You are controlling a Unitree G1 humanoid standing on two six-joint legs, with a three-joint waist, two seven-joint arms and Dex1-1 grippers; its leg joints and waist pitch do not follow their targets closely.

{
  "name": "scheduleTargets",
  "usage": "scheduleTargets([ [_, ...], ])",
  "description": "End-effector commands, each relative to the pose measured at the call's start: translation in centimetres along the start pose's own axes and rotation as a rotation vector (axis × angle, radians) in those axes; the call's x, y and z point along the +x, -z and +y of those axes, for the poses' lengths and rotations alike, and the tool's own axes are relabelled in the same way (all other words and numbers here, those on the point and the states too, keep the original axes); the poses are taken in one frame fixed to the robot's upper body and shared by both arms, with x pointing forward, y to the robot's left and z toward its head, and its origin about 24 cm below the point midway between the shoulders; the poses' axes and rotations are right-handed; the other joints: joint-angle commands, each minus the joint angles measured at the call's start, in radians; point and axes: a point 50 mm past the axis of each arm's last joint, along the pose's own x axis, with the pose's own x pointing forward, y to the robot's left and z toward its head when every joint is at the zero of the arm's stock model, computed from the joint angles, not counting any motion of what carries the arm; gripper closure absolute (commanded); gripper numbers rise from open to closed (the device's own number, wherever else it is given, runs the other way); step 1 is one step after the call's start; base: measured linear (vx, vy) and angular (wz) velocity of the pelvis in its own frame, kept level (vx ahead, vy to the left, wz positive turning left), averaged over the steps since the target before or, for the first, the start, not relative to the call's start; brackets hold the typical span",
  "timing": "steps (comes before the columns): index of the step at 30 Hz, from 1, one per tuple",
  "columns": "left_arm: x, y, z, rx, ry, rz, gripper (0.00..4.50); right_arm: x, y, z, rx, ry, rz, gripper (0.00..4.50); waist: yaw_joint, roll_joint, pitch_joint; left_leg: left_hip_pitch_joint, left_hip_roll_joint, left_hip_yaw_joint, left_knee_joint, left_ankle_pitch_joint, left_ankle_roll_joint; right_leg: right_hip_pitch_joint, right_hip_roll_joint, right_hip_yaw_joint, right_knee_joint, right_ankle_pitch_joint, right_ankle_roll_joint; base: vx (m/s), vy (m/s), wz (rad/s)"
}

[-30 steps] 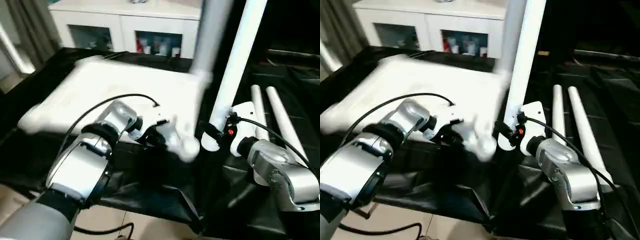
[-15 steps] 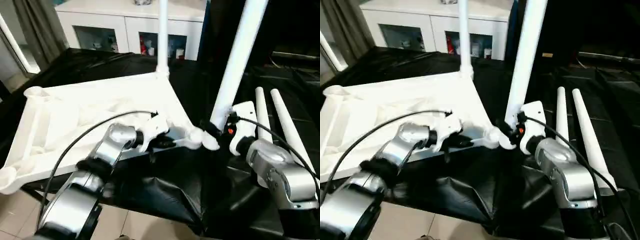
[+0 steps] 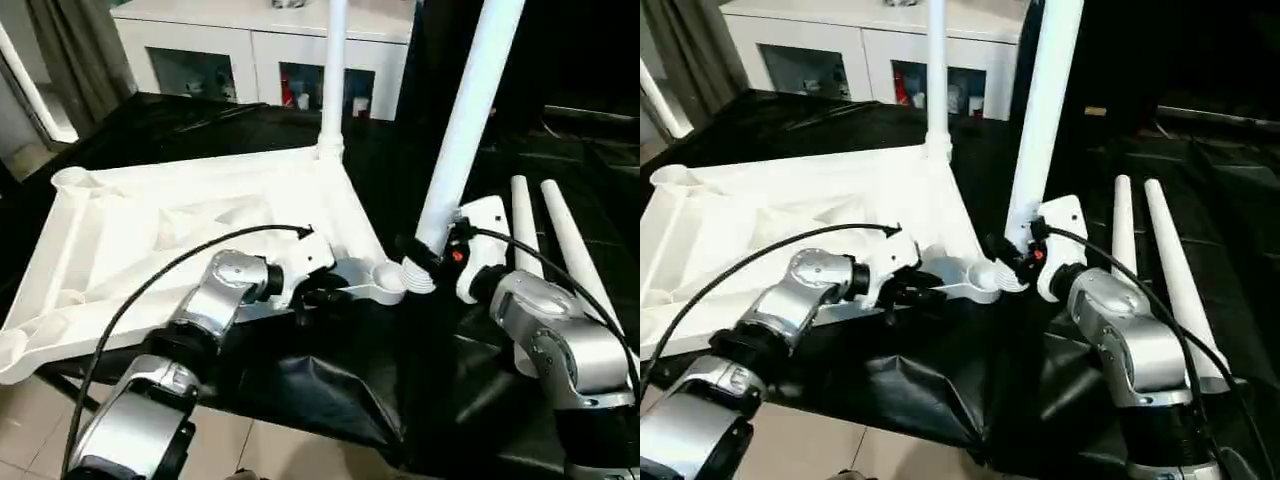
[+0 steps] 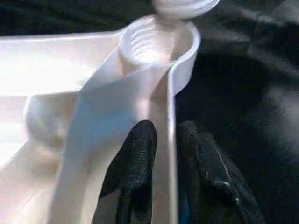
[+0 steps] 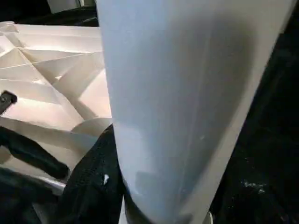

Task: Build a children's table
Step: Rotate table base, then insert table leg to table base

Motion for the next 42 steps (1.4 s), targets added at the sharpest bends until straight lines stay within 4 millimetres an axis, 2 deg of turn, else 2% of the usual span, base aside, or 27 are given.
scheduleTargets([
  [1, -0.5, 0.1, 0.3, 0.007, 0.002, 0.026, 3.44, -0.1, -0.4, 0.0, -0.016, -0.012, -0.014, 2.59, 0.004, -0.018, -0.072, 0.011, 0.035, -0.021, -0.072, -0.189, 0.024, 0.045, -0.057, 0.046, -0.083, -0.269, -0.175, 0.0, 0.0, 0.0],
  [9, -1.2, 0.9, 0.3, 0.003, 0.018, 0.088, 3.44, 0.0, -0.3, 0.2, -0.011, -0.017, -0.015, 2.59, 0.004, -0.016, -0.072, 0.011, 0.035, -0.02, -0.071, -0.191, 0.021, 0.046, -0.057, 0.047, -0.079, -0.244, -0.193, 0.0, 0.0, 0.0],
  [10, -1.2, 1.0, 0.3, 0.002, 0.02, 0.09, 3.62, 0.0, -0.3, 0.2, -0.011, -0.017, -0.016, 2.59, 0.004, -0.016, -0.071, 0.011, 0.035, -0.02, -0.072, -0.194, 0.02, 0.046, -0.058, 0.047, -0.081, -0.251, -0.193, 0.0, 0.0, 0.0],
  [14, -1.2, 1.2, 0.1, 0.003, 0.028, 0.1, 3.8, 0.2, -0.4, 0.2, -0.004, -0.019, -0.024, 2.59, 0.005, -0.015, -0.071, 0.012, 0.036, -0.021, -0.072, -0.197, 0.017, 0.045, -0.058, 0.047, -0.08, -0.255, -0.192, 0.0, 0.0, 0.0],
  [15, -1.1, 1.2, 0.1, 0.001, 0.03, 0.1, 4.05, 0.3, -0.4, 0.2, 0.0, -0.02, -0.029, 2.59, 0.005, -0.015, -0.071, 0.012, 0.035, -0.02, -0.072, -0.2, 0.016, 0.044, -0.058, 0.047, -0.082, -0.258, -0.192, 0.0, 0.0, 0.0],
  [22, -1.1, 0.9, 0.1, -0.002, 0.038, 0.078, 4.47, 1.3, -0.7, 0.9, 0.01, -0.089, -0.07, 2.59, 0.002, -0.013, -0.071, 0.012, 0.035, -0.022, -0.072, -0.223, 0.01, 0.045, -0.061, 0.046, -0.083, -0.279, -0.195, 0.0, 0.0, 0.0],
  [24, -1.1, 0.8, 0.1, 0.002, 0.048, 0.073, 4.5, 1.8, -1.1, 0.9, 0.028, -0.11, -0.093, 2.59, 0.002, -0.013, -0.072, 0.013, 0.035, -0.021, -0.072, -0.217, 0.012, 0.044, -0.059, 0.046, -0.083, -0.272, -0.196, 0.0, 0.0, 0.0],
  [25, -1.1, 0.7, 0.1, 0.005, 0.052, 0.062, 4.5, 2.1, -1.2, 0.8, 0.051, -0.119, -0.094, 2.59, 0.001, -0.016, -0.071, 0.011, 0.035, -0.021, -0.072, -0.206, 0.015, 0.046, -0.058, 0.046, -0.081, -0.261, -0.2, 0.0, 0.0, 0.0],
  [27, -1.1, 0.6, 0.1, 0.008, 0.055, 0.051, 4.5, 2.4, -1.2, 0.8, 0.073, -0.139, -0.096, 2.59, 0.003, -0.014, -0.074, 0.013, 0.037, -0.02, -0.07, -0.191, 0.02, 0.045, -0.058, 0.047, -0.077, -0.23, -0.211, 0.0, 0.0, 0.0],
  [29, -1.1, 0.4, -0.2, 0.026, 0.071, 0.033, 4.5, 3.0, -0.6, 0.9, 0.121, -0.191, -0.066, 2.59, 0.003, -0.014, -0.076, 0.012, 0.037, -0.02, -0.069, -0.176, 0.028, 0.047, -0.059, 0.047, -0.072, -0.199, -0.224, 0.0, 0.0, 0.0],
  [33, -1.2, 0.5, -0.3, 0.039, 0.082, 0.037, 4.5, 3.4, -0.2, 1.1, 0.108, -0.221, -0.041, 2.59, 0.007, -0.019, -0.079, 0.01, 0.037, -0.018, -0.067, -0.142, 0.04, 0.05, -0.059, 0.046, -0.065, -0.142, -0.241, 0.0, 0.0, 0.0],
  [34, -1.2, 0.5, -0.4, 0.042, 0.088, 0.041, 4.5, 3.5, -0.1, 1.1, 0.099, -0.229, -0.026, 2.59, 0.009, -0.017, -0.079, 0.009, 0.038, -0.018, -0.066, -0.135, 0.043, 0.05, -0.059, 0.046, -0.062, -0.131, -0.245, 0.0, 0.0, 0.0],
  [35, -1.3, 0.6, -0.5, 0.048, 0.092, 0.049, 4.5, 3.7, 0.0, 1.2, 0.082, -0.242, -0.006, 2.59, 0.007, -0.025, -0.077, 0.008, 0.037, -0.017, -0.067, -0.134, 0.046, 0.052, -0.058, 0.046, -0.063, -0.134, -0.242, 0.0, 0.0, 0.0],
  [37, -1.4, 0.7, -0.5, 0.053, 0.091, 0.054, 4.5, 3.7, 0.0, 1.1, 0.073, -0.249, 0.006, 2.59, 0.006, -0.02, -0.075, 0.011, 0.038, -0.017, -0.067, -0.149, 0.041, 0.048, -0.059, 0.045, -0.067, -0.173, -0.238, 0.0, 0.0, 0.0],
  [39, -1.4, 0.7, -0.5, 0.054, 0.092, 0.055, 4.5, 3.8, 0.0, 1.0, 0.062, -0.252, 0.016, 2.59, 0.006, -0.024, -0.075, 0.011, 0.038, -0.016, -0.068, -0.158, 0.037, 0.049, -0.06, 0.047, -0.07, -0.199, -0.228, 0.0, 0.0, 0.0],
  [41, -1.5, 0.8, -0.5, 0.054, 0.093, 0.054, 4.5, 3.9, 0.1, 0.9, 0.055, -0.253, 0.024, 2.59, 0.006, -0.022, -0.075, 0.012, 0.038, -0.017, -0.068, -0.164, 0.031, 0.047, -0.06, 0.046, -0.07, -0.21, -0.223, 0.0, 0.0, 0.0],
  [42, -1.5, 0.8, -0.6, 0.054, 0.096, 0.049, 4.5, 4.0, 0.1, 0.7, 0.049, -0.252, 0.038, 2.59, 0.004, -0.025, -0.075, 0.011, 0.038, -0.017, -0.068, -0.163, 0.03, 0.048, -0.059, 0.046, -0.07, -0.211, -0.223, 0.0, 0.0, 0.0],
])
